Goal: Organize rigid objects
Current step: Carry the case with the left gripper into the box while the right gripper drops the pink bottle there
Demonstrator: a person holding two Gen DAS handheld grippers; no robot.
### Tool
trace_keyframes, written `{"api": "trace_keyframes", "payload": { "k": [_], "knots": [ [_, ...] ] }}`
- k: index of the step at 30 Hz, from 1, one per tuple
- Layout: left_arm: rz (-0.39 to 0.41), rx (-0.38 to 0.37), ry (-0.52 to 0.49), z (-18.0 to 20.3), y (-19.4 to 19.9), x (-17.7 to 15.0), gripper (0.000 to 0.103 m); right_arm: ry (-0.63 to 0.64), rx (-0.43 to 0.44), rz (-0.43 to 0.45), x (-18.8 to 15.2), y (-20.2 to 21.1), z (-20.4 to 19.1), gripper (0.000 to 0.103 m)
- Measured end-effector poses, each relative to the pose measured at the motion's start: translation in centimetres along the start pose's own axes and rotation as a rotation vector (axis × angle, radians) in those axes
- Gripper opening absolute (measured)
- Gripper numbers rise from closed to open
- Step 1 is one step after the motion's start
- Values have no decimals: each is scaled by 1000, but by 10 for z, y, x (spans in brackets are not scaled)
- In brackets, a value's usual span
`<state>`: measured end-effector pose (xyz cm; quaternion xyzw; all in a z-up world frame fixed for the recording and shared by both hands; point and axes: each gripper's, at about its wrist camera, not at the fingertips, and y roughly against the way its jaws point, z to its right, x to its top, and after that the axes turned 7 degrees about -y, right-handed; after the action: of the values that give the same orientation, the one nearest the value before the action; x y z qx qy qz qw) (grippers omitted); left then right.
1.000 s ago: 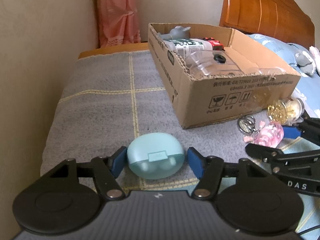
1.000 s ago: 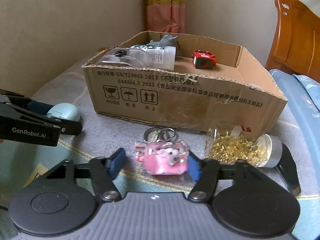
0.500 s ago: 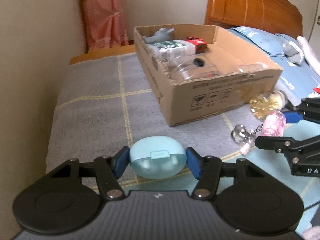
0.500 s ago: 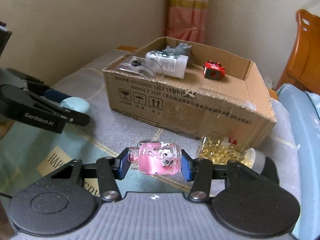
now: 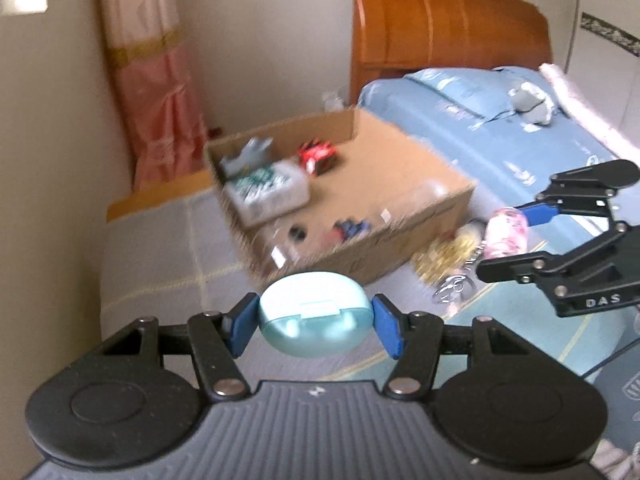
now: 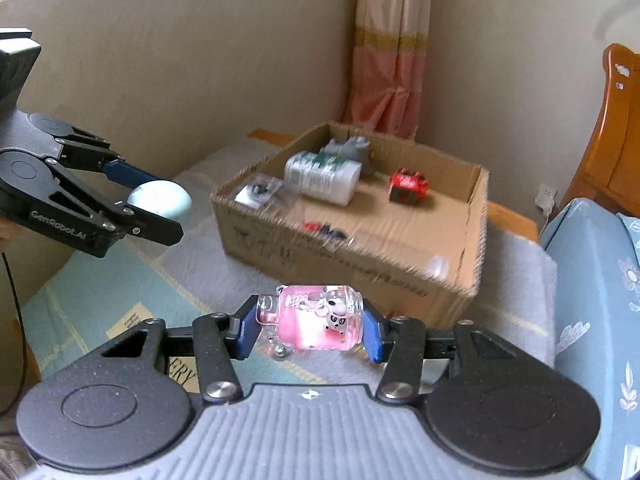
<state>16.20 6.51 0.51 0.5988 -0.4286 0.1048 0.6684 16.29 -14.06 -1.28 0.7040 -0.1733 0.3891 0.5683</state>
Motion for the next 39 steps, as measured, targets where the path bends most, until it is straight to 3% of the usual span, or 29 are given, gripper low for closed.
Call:
{"api": "trace_keyframes", "payload": {
  "k": [7, 12, 18, 25, 28, 33, 39],
  "knots": [
    [44, -61, -38, 1, -7, 52, 60, 18, -26, 90, 34, 20, 19, 56],
    [70, -64, -71, -3, -37, 88, 60, 3, -46, 121, 63, 15, 40, 56],
    [41, -88, -80, -3, -94, 121, 60, -28, -59, 109, 88, -3, 65, 56],
    [-34, -66, -46, -9, -156, 128, 61, -57, -83, 71, 101, -29, 84, 56],
    [-19, -52, -13, -15, -164, 126, 75, -70, -82, 54, 105, -40, 89, 56],
    [-14, -28, -30, -21, -153, 121, 93, -76, -87, 26, 113, -62, 93, 56],
    [-11, 17, -72, -26, -126, 107, 95, -94, -92, -27, 118, -87, 96, 56]
  ]
}}
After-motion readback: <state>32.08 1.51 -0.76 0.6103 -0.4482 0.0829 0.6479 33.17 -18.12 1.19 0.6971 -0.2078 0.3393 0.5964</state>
